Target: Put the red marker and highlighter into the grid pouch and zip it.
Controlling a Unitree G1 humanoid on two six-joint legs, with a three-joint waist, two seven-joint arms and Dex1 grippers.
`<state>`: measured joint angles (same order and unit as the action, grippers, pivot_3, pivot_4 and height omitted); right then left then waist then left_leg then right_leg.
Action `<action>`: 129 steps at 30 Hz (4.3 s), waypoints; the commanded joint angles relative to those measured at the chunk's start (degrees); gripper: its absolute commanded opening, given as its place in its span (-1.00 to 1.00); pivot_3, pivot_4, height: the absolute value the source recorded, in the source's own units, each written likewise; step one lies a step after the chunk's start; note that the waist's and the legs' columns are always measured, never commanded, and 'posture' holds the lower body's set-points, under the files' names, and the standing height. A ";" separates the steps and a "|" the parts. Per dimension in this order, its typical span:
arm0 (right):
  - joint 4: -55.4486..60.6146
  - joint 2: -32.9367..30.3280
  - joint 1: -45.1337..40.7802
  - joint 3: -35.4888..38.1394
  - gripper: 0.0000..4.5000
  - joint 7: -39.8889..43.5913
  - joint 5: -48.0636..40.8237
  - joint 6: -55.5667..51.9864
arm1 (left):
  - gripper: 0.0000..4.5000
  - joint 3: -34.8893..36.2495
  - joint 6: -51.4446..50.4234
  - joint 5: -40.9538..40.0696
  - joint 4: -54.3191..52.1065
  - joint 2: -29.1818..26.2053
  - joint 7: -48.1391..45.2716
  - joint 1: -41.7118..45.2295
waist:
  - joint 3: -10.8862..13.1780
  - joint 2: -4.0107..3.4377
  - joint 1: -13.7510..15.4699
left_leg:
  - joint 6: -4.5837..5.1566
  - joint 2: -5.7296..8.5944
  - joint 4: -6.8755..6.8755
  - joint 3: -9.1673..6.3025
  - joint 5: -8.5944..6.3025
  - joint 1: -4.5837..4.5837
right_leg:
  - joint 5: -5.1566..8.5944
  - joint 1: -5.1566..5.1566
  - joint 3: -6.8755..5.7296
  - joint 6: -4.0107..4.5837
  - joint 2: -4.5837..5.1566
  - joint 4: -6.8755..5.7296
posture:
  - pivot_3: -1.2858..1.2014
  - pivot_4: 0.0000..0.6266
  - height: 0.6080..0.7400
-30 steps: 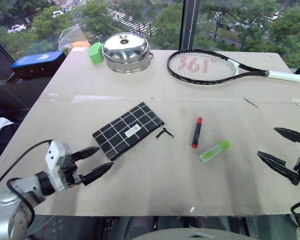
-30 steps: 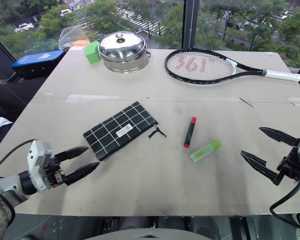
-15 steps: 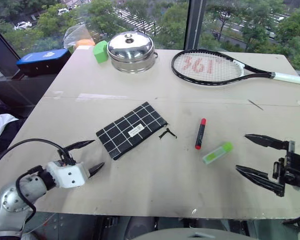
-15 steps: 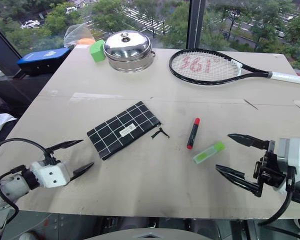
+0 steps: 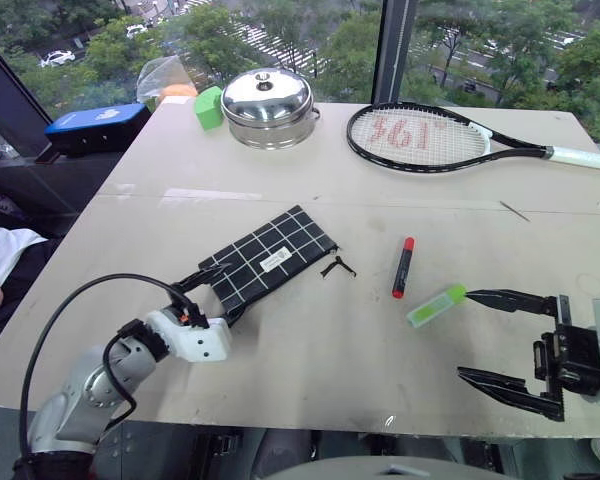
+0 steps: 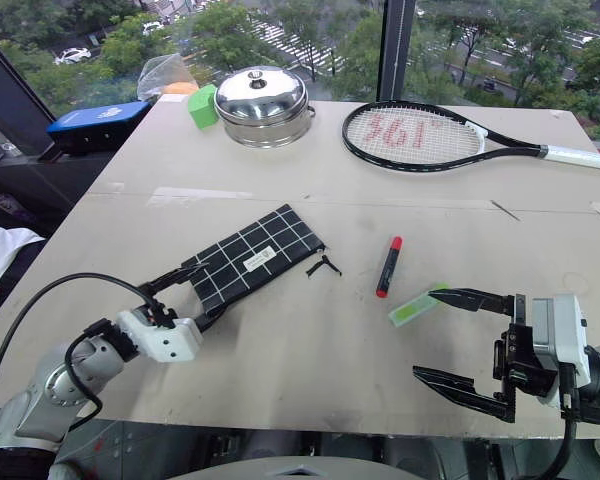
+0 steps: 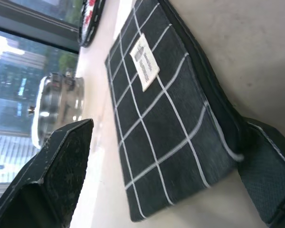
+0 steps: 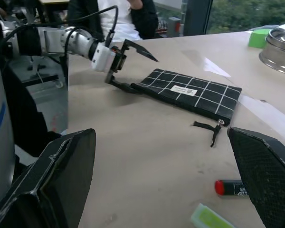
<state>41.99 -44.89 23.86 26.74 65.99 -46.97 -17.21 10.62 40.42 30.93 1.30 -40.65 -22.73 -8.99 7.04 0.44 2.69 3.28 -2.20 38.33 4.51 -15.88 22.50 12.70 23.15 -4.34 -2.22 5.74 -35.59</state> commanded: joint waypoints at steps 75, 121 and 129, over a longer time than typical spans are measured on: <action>-20.24 33.08 -51.85 -15.68 0.41 -61.98 10.65 -53.88 | -1.00 -17.96 -47.76 -30.48 -13.45 7.58 -20.79 28.24 | 0.39 0.33 -2.11 | -0.19 -0.02 -0.12 -0.23 0.13 0.41 | -0.10 0.27 -0.61 -0.24 -0.44 -0.23 | 0.03 -0.52 1.00; -36.76 37.31 -64.94 -40.66 -0.98 -43.75 16.10 -47.87 | -1.00 -25.52 -46.68 -26.40 -9.58 14.73 -21.00 36.43 | 0.39 0.33 -2.36 | -0.22 -0.01 -0.08 -0.23 0.16 0.41 | -0.10 0.28 -0.54 -0.24 -0.58 -0.23 | 0.03 -0.52 1.00; -23.55 27.52 -56.33 -36.45 0.05 -40.21 15.63 -47.56 | -1.00 -20.89 -52.40 -31.08 -10.85 14.69 -21.09 34.40 | 0.39 0.33 -2.06 | -0.21 -0.08 -0.05 -0.24 0.15 0.42 | -0.10 0.27 -0.53 -0.24 -0.55 -0.23 | 0.03 -0.52 1.00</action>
<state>13.92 -16.32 -32.42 -12.47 25.07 -30.04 -63.97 -12.15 -11.65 1.25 -7.00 -25.63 -43.92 25.30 7.43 0.78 0.63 3.07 -2.28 38.28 4.27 -15.73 22.92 12.60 23.42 -4.87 -2.46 5.19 -35.82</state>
